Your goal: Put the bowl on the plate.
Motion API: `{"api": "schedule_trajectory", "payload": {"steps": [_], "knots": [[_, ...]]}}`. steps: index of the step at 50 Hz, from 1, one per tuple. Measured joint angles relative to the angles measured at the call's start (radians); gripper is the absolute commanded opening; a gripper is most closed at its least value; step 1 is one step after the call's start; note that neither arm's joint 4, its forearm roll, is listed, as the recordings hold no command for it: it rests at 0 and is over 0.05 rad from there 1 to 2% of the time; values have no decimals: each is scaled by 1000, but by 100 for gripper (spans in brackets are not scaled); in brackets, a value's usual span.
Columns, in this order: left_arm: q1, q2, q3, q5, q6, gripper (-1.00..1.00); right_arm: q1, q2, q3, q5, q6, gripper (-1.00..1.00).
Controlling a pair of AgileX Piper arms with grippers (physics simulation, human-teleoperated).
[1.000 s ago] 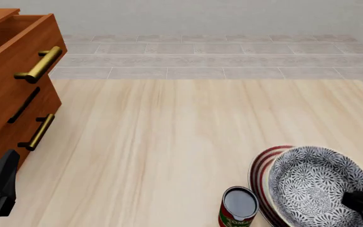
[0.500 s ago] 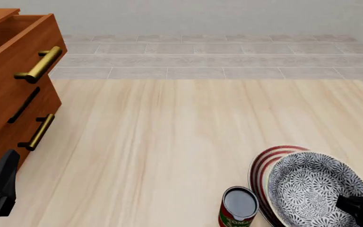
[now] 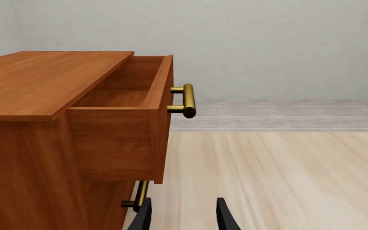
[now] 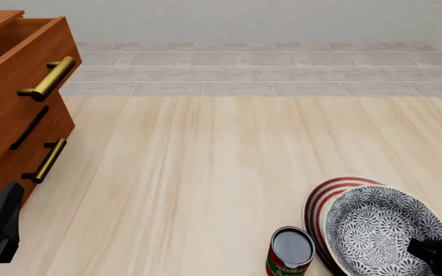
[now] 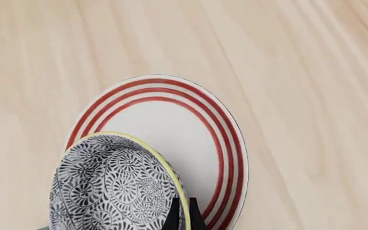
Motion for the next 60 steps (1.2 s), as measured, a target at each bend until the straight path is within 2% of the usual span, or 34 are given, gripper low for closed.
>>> {"api": "schedule_trajectory", "payload": {"steps": [11, 12, 42, 60], "knots": [[0, 0, 0, 0, 0, 100, -4, 9, 2, -10, -4, -100], [0, 0, 0, 0, 0, 100, -5, 11, 2, -11, -5, 100], [0, 0, 0, 0, 0, 100, -28, 43, -42, -8, -37, 100], [0, 0, 0, 0, 0, 100, -59, 39, -141, 61, -89, 100]]}}
